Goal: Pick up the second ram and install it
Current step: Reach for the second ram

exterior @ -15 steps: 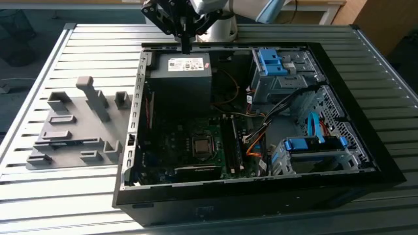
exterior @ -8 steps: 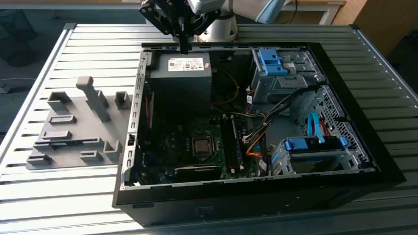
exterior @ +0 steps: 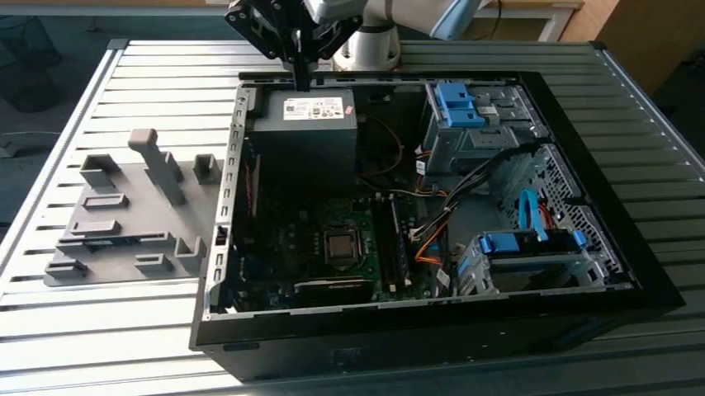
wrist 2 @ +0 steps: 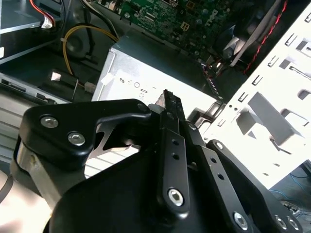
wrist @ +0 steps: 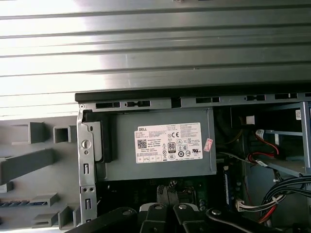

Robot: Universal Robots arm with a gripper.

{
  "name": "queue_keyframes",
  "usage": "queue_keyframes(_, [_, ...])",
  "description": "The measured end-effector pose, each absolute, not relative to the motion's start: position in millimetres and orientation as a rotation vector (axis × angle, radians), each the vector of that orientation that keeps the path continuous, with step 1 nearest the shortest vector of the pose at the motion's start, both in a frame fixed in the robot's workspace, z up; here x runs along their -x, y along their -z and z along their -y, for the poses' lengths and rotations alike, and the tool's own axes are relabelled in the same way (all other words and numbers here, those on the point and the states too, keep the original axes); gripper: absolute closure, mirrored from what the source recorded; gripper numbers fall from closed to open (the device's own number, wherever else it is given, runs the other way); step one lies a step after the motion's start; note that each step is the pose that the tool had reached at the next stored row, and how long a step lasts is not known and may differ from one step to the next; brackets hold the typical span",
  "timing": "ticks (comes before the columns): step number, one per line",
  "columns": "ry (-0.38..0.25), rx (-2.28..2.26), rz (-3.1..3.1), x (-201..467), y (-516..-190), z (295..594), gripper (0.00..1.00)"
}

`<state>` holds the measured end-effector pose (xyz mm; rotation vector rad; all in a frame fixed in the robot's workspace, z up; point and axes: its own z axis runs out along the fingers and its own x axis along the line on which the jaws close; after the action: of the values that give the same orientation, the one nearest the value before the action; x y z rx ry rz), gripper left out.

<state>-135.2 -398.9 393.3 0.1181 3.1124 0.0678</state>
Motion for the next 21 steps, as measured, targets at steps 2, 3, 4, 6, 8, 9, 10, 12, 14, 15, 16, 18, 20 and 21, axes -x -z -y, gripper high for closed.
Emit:
queue_keyframes(2, [-0.068,-0.118,-3.112,136.9,-393.2,398.9,0.89])
queue_keyframes(3, [-0.068,-0.118,-3.112,137.7,-393.2,398.9,0.89])
queue_keyframes(4, [-0.068,-0.118,-3.112,138.5,-393.2,398.9,0.89])
queue_keyframes(6, [-0.068,-0.118,-3.113,140.0,-393.2,398.9,0.89])
queue_keyframes(8, [-0.068,-0.118,-3.113,141.2,-393.2,398.9,0.89])
queue_keyframes(9, [-0.068,-0.118,-3.112,141.9,-393.1,398.9,0.89])
queue_keyframes(10, [-0.068,-0.118,-3.112,142.5,-393.1,398.9,0.89])
queue_keyframes(12, [-0.068,-0.118,-3.113,143.5,-393.0,398.9,0.89])
queue_keyframes(14, [-0.068,-0.118,-3.113,144.5,-393.0,398.9,0.89])
queue_keyframes(15, [-0.068,-0.118,-3.113,145.0,-392.9,398.9,0.89])
queue_keyframes(16, [-0.068,-0.118,-3.113,145.5,-392.9,398.9,0.89])
queue_keyframes(18, [-0.068,-0.118,-3.112,146.5,-392.8,398.9,0.89])
queue_keyframes(20, [-0.068,-0.118,-3.112,147.5,-392.7,398.9,0.89])
queue_keyframes(21, [-0.068,-0.118,-3.112,147.9,-392.7,398.9,0.89])
